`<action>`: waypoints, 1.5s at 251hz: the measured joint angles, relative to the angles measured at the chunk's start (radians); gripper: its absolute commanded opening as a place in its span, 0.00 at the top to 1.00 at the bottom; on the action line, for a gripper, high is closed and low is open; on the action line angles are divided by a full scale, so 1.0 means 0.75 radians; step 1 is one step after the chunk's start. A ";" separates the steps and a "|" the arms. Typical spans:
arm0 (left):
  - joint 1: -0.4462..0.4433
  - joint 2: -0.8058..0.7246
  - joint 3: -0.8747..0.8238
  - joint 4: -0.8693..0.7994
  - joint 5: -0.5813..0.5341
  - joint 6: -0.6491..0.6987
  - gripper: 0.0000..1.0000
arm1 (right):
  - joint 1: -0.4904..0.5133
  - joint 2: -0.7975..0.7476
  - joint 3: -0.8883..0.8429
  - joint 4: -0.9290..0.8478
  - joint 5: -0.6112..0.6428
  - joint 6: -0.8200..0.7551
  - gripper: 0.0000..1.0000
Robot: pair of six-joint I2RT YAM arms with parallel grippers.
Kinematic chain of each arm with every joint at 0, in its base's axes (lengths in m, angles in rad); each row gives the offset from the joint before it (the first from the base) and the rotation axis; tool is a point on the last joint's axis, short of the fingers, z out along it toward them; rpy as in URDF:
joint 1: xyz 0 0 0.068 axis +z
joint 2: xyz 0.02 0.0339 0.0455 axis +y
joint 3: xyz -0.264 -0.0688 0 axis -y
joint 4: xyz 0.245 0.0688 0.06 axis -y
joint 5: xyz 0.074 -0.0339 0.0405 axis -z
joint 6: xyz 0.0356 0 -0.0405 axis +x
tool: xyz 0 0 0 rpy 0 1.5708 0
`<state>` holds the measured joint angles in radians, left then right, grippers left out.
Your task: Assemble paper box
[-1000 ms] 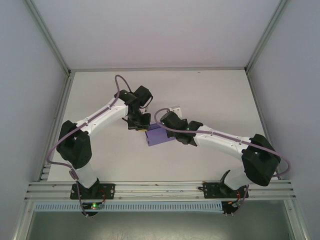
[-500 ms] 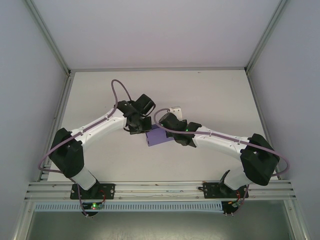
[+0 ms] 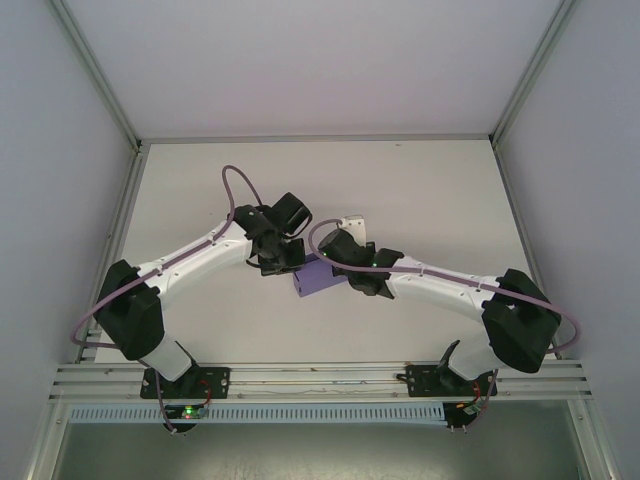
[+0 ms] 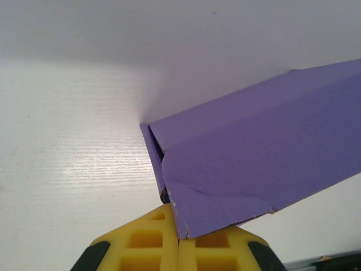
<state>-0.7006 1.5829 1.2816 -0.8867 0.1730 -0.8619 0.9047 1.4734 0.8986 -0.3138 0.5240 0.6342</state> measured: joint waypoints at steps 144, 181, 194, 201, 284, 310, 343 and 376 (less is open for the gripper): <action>-0.118 -0.073 -0.221 0.257 -0.234 -0.084 1.00 | 0.002 -0.031 -0.057 0.071 0.034 0.009 0.86; -0.167 -0.077 -0.246 0.325 -0.333 -0.034 1.00 | 0.004 -0.103 -0.092 0.042 -0.021 -0.012 0.66; -0.188 -0.074 -0.246 0.342 -0.365 -0.002 1.00 | 0.005 -0.133 -0.104 0.023 -0.054 -0.028 0.57; -0.201 -0.071 -0.246 0.348 -0.381 0.018 1.00 | 0.005 -0.155 -0.111 0.011 -0.075 -0.035 0.56; -0.275 -0.039 -0.243 0.401 -0.518 0.162 1.00 | -0.014 -0.400 -0.146 -0.100 -0.173 -0.055 0.44; -0.279 -0.044 -0.258 0.427 -0.527 0.177 1.00 | -0.045 -0.458 -0.159 -0.117 -0.178 -0.072 0.42; -0.284 -0.061 -0.282 0.455 -0.534 0.197 1.00 | -0.140 -0.559 -0.162 -0.122 -0.202 -0.093 0.42; -0.297 -0.072 -0.292 0.476 -0.556 0.214 1.00 | -0.247 -0.529 -0.151 -0.109 -0.259 -0.118 0.45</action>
<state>-0.9230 1.5291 1.0622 -0.5301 -0.2443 -0.7017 0.7197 1.0767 0.7856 -0.3954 0.3298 0.5457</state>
